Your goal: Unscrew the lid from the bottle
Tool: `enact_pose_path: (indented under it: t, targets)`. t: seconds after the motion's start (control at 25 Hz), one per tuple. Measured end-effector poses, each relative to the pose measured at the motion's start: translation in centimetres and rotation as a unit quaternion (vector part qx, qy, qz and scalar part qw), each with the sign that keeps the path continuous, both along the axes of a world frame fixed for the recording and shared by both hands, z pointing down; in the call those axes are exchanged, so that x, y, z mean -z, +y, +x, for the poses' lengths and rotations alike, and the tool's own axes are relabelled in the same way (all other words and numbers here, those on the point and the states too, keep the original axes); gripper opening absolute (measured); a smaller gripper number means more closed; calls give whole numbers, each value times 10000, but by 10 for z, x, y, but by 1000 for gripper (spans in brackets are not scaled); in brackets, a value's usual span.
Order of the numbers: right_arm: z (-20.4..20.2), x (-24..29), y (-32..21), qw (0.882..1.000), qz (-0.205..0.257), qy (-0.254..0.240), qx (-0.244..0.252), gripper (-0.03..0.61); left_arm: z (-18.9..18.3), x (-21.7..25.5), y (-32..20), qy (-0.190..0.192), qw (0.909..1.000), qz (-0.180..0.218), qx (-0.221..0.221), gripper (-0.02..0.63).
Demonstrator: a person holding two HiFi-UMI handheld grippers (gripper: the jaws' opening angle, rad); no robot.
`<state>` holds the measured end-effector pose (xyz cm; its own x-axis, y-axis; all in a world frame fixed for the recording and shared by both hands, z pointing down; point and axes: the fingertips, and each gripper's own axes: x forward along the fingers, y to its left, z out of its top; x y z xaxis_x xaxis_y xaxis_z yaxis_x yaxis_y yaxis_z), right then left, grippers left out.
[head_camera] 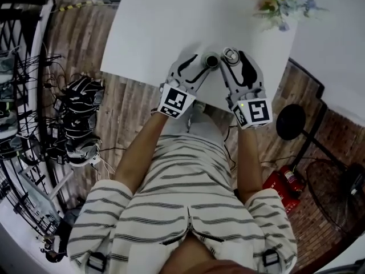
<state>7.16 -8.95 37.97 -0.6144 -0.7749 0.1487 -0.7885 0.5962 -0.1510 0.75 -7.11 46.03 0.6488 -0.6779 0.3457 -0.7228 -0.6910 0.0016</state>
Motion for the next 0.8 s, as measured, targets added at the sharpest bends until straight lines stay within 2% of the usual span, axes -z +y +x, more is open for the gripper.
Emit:
enact_pose_path:
  t: [0.36,0.52,0.8]
  targets:
    - [9,53,4,9978,277,160,-588,239,-22,75,-9,71,9958,255,873,6]
    - [6,77,7,9972,345,160,-644,239,-33,109,-11,203,9918,366,1206,-2]
    - [6,119,7,9949,542,114,-837,239,-42,162,-9,388,9886,611,1321,-2]
